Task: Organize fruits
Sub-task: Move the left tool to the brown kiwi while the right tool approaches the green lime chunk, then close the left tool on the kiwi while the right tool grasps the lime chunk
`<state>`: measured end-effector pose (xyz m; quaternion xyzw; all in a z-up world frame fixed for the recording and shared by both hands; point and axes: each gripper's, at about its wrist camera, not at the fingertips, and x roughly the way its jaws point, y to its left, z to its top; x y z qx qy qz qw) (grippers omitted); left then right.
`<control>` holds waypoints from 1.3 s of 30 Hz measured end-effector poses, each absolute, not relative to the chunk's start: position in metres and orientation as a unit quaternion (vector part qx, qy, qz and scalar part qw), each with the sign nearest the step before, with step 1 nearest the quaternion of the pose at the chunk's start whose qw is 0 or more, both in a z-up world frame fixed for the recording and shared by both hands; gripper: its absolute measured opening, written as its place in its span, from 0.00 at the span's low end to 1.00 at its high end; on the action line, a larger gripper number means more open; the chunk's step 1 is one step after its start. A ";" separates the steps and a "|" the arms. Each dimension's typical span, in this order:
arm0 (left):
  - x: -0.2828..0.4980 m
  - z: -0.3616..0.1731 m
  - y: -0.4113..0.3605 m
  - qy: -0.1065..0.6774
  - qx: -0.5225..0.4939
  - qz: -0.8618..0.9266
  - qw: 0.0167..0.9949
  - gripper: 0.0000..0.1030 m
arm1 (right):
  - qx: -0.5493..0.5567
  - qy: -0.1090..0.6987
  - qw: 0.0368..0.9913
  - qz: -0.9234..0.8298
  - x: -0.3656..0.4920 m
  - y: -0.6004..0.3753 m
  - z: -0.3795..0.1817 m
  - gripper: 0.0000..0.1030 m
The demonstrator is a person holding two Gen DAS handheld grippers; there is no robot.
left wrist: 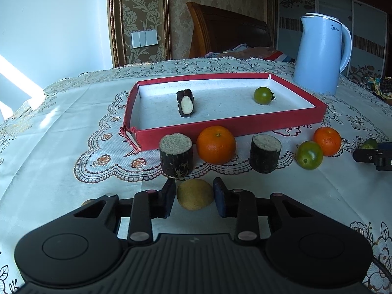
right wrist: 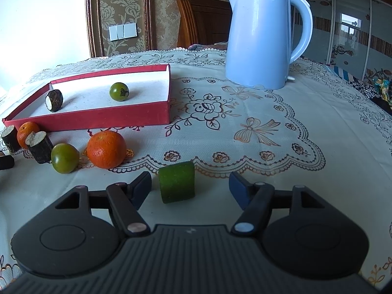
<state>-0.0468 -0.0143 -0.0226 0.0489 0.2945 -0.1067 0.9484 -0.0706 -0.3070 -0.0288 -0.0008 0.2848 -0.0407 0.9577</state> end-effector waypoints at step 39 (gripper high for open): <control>-0.050 -0.023 -0.024 0.274 0.082 -0.091 0.954 0.30 | -0.048 0.279 0.959 -0.037 -0.067 -0.284 -0.027 0.31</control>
